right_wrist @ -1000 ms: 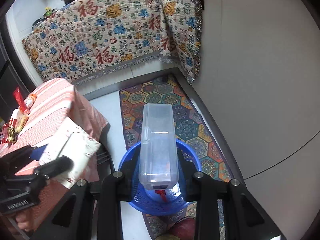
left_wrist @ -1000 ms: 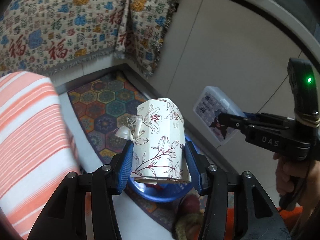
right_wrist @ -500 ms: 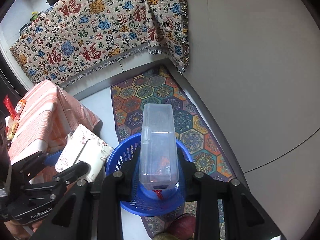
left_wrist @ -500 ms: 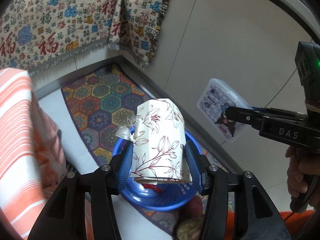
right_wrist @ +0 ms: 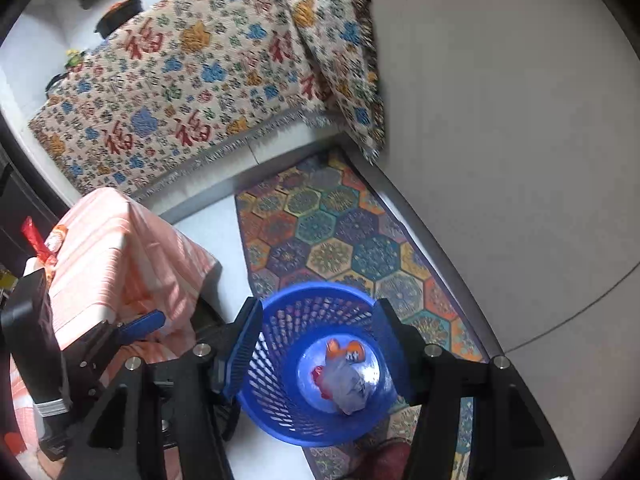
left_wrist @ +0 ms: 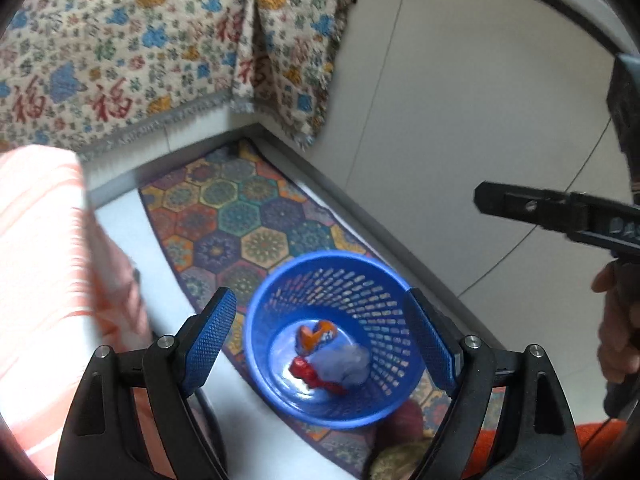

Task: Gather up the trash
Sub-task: 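Open both tools to drop the cup and box into the wastebasket, then move both tools back over the table toward the remaining wrappers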

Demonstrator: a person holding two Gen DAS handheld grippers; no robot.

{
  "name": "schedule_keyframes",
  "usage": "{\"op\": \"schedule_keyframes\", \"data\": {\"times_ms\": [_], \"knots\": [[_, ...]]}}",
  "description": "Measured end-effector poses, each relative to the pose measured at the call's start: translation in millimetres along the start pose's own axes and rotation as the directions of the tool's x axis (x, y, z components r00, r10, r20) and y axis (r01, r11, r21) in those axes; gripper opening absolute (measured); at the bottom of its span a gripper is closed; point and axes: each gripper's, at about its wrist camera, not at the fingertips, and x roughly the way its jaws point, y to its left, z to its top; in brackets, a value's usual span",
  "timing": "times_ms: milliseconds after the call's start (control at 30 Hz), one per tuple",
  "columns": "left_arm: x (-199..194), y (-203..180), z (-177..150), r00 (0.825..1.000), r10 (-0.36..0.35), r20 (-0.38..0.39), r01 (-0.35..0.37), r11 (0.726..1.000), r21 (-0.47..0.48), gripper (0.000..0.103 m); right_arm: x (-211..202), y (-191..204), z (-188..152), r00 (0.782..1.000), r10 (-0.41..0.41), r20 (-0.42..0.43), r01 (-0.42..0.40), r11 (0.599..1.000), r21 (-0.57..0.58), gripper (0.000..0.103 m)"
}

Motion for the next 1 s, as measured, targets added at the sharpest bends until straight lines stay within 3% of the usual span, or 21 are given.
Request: {"op": "schedule_keyframes", "data": {"times_ms": [100, 200, 333, 433, 500, 633, 833, 933, 1000], "knots": [[-33.4, 7.3, -1.0, 1.0, -0.003, 0.029, 0.003, 1.0, -0.014, 0.087, -9.1, 11.2, 3.1, 1.0, 0.004, 0.03, -0.003, 1.0, -0.029, 0.059], [-75.3, 20.9, -9.8, 0.998, 0.019, 0.068, -0.017, 0.999, -0.035, 0.094, -18.5, 25.9, 5.8, 0.998, -0.009, 0.067, 0.014, 0.998, -0.068, 0.059], [-117.0, 56.6, -36.4, 0.992, 0.099, 0.073, -0.093, 0.992, -0.083, 0.098, -31.2, 66.1, 5.1, 0.989, -0.055, 0.137, 0.079, 0.981, -0.179, 0.061], [-142.1, 102.1, -68.6, 0.983, 0.181, 0.032, -0.174, 0.973, -0.153, 0.098, -35.9, 108.4, 0.2, 0.987, -0.033, 0.159, 0.073, 0.965, -0.253, 0.062], [-157.5, 133.8, -90.5, 0.968, 0.249, 0.002, -0.244, 0.95, -0.193, 0.098, -36.4, 142.4, -7.2, 0.989, 0.012, 0.15, 0.035, 0.951, -0.307, 0.065], [-186.7, 197.6, -131.3, 0.918, 0.391, -0.06, -0.391, 0.876, -0.282, 0.098, -29.3, 220.7, -32.1, 0.991, 0.105, 0.081, -0.061, 0.902, -0.428, 0.068], [-219.8, 263.2, -167.6, 0.866, 0.488, -0.107, -0.488, 0.78, -0.393, 0.098, -8.1, 326.2, -77.8, 0.975, 0.21, -0.068, -0.212, 0.8, -0.561, 0.068], [-226.8, 290.9, -178.3, 0.849, 0.511, -0.138, -0.516, 0.743, -0.426, 0.098, 7.4, 360.8, -96.8, 0.971, 0.21, -0.117, -0.238, 0.76, -0.605, 0.068], [-228.2, 296.9, -181.2, 0.839, 0.525, -0.142, -0.531, 0.732, -0.427, 0.098, 14.8, 373.0, -106.2, 0.969, 0.204, -0.139, -0.246, 0.745, -0.62, 0.069]]}}
